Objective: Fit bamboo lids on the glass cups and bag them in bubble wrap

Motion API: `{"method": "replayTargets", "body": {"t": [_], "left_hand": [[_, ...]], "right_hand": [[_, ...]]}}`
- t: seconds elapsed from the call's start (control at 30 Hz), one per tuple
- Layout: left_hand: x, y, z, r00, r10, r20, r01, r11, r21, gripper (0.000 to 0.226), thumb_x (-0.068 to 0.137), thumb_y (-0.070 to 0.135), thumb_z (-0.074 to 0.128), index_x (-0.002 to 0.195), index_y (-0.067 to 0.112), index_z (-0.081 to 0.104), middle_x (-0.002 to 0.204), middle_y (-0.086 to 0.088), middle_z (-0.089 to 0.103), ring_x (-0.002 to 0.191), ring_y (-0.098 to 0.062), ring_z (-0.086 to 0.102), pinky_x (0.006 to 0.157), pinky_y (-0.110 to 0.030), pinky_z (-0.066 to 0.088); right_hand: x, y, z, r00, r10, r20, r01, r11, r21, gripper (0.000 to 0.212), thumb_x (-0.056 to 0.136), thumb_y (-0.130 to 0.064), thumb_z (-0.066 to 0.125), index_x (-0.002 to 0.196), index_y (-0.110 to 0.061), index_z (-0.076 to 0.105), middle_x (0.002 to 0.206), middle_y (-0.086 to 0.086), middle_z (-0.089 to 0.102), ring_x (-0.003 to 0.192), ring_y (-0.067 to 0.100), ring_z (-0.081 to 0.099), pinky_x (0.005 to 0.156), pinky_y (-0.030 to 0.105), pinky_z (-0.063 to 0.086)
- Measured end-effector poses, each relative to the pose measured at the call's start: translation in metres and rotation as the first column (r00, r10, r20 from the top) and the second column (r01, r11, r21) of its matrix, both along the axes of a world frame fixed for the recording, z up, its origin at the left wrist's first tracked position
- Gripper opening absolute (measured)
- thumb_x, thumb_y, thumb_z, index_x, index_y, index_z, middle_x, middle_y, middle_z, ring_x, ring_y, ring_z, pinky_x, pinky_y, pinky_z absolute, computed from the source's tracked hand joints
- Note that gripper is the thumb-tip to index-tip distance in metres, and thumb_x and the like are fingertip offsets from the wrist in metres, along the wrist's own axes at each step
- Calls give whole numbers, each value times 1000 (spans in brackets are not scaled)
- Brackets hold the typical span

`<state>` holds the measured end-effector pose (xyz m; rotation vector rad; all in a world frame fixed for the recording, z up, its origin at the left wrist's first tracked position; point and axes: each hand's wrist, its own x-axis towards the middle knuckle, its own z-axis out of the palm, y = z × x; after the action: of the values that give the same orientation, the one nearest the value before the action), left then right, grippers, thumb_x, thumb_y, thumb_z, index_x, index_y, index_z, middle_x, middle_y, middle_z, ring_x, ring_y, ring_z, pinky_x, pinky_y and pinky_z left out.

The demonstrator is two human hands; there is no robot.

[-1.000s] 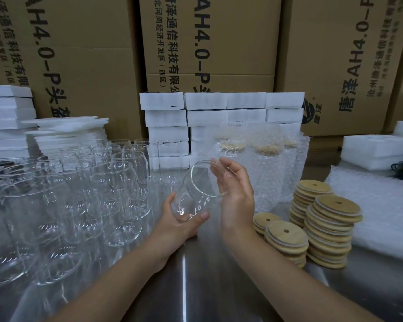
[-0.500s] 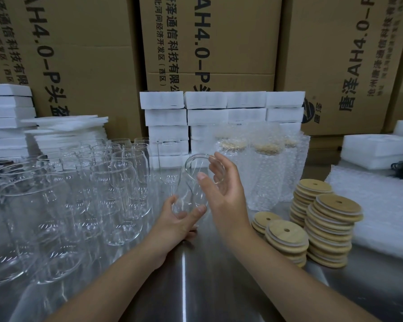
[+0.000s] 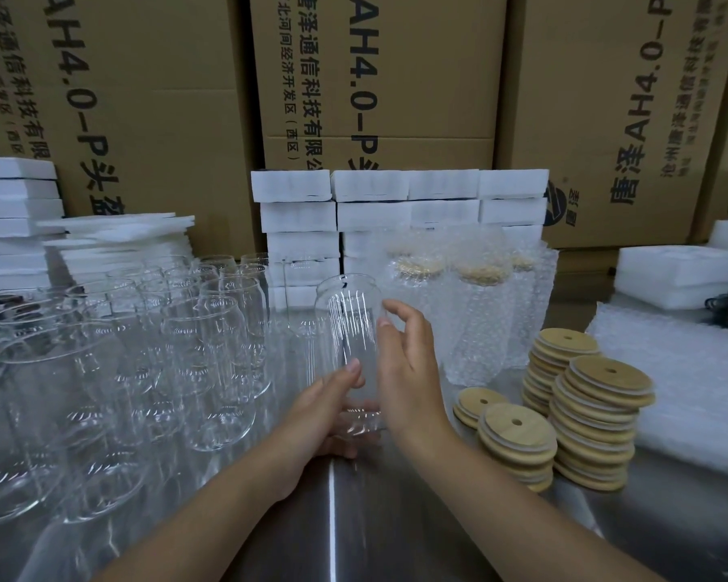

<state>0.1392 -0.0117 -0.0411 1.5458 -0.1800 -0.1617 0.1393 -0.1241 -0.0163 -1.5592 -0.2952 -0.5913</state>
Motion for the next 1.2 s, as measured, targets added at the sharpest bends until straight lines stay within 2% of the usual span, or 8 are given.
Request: {"method": "replayTargets", "body": {"t": [0.13, 0.23, 0.4, 0.57, 0.73, 0.8, 1.0, 1.2], "left_hand": [[0, 0, 2, 998, -18, -56, 14, 997, -70, 84, 69, 65, 71, 125, 4, 57, 126, -25, 57, 86, -28, 65, 80, -43, 53], [1, 1, 5, 997, -34, -72, 23, 989, -146, 84, 69, 64, 62, 132, 9, 54, 109, -18, 58, 83, -26, 65, 93, -52, 49], [5, 4, 4, 995, -65, -82, 50, 983, -178, 96, 68, 73, 58, 129, -2, 57, 83, -9, 61, 64, -18, 61, 84, -39, 48], [6, 4, 3, 993, -89, -81, 73, 982, -173, 93, 69, 76, 51, 140, 15, 47, 94, -22, 70, 78, -25, 69, 88, -39, 53], [8, 6, 3, 985, -91, -146, 45, 955, -294, 79, 63, 80, 42, 103, 17, 66, 71, -4, 69, 53, -15, 64, 48, -20, 49], [10, 7, 2, 978, -107, -181, 40, 939, -341, 73, 64, 81, 43, 93, 19, 70, 73, -3, 70, 54, -14, 65, 50, -19, 50], [11, 13, 0, 951, -196, -239, 65, 883, -464, 74, 81, 79, 40, 90, 15, 77, 79, -3, 71, 63, -14, 69, 60, -23, 56], [10, 14, 2, 934, -245, -259, 97, 874, -477, 72, 72, 78, 48, 84, 12, 74, 78, -5, 52, 61, -17, 58, 58, -25, 53]], "right_hand": [[1, 0, 1, 1000, -17, 4, 17, 1000, -12, 15, 99, -24, 42, 107, -34, 49, 118, -15, 43, 95, -28, 39, 76, -7, 29], [1, 1, 1, 1000, -5, 4, 5, 999, -33, 15, 99, -21, 42, 101, -31, 53, 112, -15, 48, 94, -26, 42, 78, -5, 30], [1, 4, -3, 999, 21, -32, -24, 996, -91, 17, 99, -26, 42, 99, -30, 59, 107, -18, 54, 99, -19, 46, 83, 3, 34], [1, 4, -1, 999, 38, -27, -40, 996, -85, 21, 94, -32, 47, 96, -23, 66, 107, -17, 55, 103, -16, 46, 86, 1, 32], [-5, 8, -2, 997, 49, 53, -46, 997, -54, 15, 81, -37, 49, 86, -32, 62, 100, -16, 59, 97, -10, 54, 82, 4, 37], [-5, 8, -3, 996, 71, 57, -64, 992, -108, 12, 79, -38, 55, 90, -37, 59, 102, -17, 60, 101, -8, 55, 87, 9, 40], [-7, 4, -7, 994, 98, 50, -76, 939, -335, 59, 67, -41, 80, 118, -39, 50, 121, -24, 53, 115, -15, 44, 91, 0, 32], [-9, 3, -4, 996, 65, 59, -40, 933, -357, 66, 62, -38, 87, 115, -43, 48, 119, -28, 52, 113, -21, 40, 87, -5, 28]]}}
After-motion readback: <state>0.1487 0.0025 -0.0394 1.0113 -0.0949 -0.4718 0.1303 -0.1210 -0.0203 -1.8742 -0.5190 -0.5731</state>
